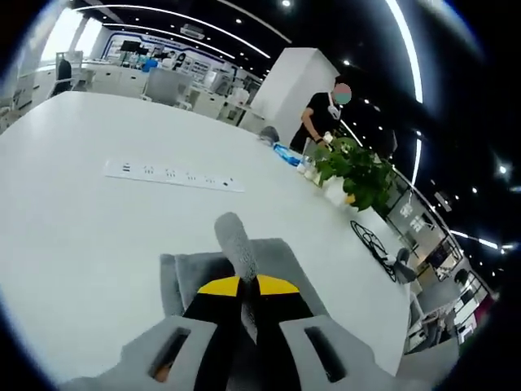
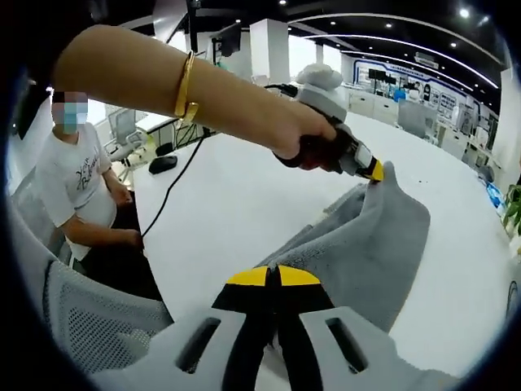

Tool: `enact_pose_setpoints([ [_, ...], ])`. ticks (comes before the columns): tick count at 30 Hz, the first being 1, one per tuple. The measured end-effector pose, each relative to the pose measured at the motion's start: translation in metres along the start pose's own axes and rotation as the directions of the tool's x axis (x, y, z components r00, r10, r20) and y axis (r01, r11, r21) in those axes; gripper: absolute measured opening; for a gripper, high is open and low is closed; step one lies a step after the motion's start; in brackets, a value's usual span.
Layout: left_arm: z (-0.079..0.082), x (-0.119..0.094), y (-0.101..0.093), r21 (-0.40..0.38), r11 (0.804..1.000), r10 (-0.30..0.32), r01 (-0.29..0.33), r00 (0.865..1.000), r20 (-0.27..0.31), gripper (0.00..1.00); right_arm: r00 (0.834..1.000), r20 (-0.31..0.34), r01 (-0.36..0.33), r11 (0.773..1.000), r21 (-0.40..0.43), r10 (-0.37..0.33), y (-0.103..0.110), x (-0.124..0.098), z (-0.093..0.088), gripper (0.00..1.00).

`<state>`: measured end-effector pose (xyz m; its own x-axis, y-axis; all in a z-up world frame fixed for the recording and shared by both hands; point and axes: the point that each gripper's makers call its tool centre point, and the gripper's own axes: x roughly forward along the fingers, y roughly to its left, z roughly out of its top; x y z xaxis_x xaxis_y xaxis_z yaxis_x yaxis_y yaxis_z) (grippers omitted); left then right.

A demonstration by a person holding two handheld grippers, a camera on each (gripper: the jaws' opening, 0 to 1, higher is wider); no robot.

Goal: Fold the towel on the table until its edges align and the towel forms a compact rectangular stack.

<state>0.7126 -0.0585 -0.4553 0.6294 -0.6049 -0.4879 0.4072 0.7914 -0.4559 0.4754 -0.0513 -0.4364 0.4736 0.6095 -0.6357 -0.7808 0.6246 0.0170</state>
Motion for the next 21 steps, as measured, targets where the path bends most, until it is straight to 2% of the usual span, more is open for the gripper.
enact_pose_setpoints([
  [5,-0.004,-0.001,0.012,-0.006,1.0,0.018,-0.018,1.0,-0.014,0.05,1.0,-0.023,-0.016,1.0,0.0,0.016,0.008,0.008,-0.006,0.0],
  [13,-0.014,-0.007,0.02,-0.024,0.999,0.044,-0.044,0.999,-0.02,0.05,0.998,-0.047,-0.034,0.999,-0.027,0.033,0.016,0.017,-0.013,0.0],
  [18,-0.017,-0.01,0.023,-0.044,0.997,0.058,-0.059,0.998,-0.019,0.05,0.996,-0.078,-0.052,0.998,-0.047,0.048,0.022,0.025,-0.024,0.0],
  [21,-0.025,-0.011,0.034,-0.053,0.996,0.075,-0.077,0.997,-0.026,0.04,0.995,-0.088,-0.059,0.997,-0.049,0.054,0.023,0.026,-0.027,0.0],
])
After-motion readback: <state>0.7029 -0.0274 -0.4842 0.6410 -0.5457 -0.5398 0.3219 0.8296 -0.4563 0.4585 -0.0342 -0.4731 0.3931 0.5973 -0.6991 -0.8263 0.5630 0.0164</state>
